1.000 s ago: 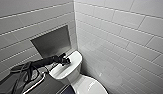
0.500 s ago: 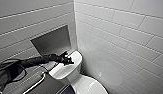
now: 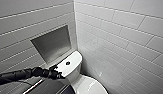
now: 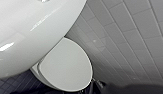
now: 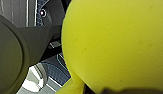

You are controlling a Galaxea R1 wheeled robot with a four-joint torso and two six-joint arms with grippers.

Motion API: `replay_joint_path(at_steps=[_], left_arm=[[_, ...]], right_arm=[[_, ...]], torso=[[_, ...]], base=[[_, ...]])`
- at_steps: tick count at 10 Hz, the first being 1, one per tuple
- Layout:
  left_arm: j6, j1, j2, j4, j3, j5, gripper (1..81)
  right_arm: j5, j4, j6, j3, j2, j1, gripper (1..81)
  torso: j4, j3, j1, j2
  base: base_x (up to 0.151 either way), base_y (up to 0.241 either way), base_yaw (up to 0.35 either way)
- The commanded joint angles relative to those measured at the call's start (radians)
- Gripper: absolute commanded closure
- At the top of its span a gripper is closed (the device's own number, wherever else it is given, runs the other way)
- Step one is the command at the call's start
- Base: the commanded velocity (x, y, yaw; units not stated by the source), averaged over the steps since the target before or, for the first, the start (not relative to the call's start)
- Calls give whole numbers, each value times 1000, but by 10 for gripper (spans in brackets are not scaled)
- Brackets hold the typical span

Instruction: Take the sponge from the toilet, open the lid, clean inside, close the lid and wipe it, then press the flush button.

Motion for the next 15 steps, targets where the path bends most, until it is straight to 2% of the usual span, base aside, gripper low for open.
replay_joint_path(at_steps=[1,3,5,7,10,13,14,15], left_arm=[[15,323,-275,261,261,-124,811],[21,536,-278,384,278,-241,811],[21,697,-223,522,223,-302,811],[21,837,-126,591,122,-348,811],[21,989,83,643,-170,-414,811],[21,1063,279,646,-457,-425,811],[21,1078,340,646,-539,-425,811],[21,1092,397,645,-615,-433,811]], right_arm=[[-79,1,-2,4,-8,-2,811],[-79,-2,-2,-16,3,-2,811],[-79,-2,-3,-49,21,-1,811],[-80,-2,-3,-97,49,-1,811],[-80,-3,-5,-183,101,-1,811],[-82,-5,-8,-246,139,-1,811],[-82,-5,-8,-260,149,-1,811],[-82,-5,-10,-274,158,1,811]], torso=[[0,0,0,0],[0,0,0,0],[0,46,0,0],[0,105,0,0],[0,190,-1,-1],[0,268,-3,-2],[0,230,-4,-2],[0,243,-5,-3]], base=[[0,0,0],[0,0,0],[0,0,0],[0,0,0],[0,0,0],[0,0,0],[0,0,0],[0,0,0]])
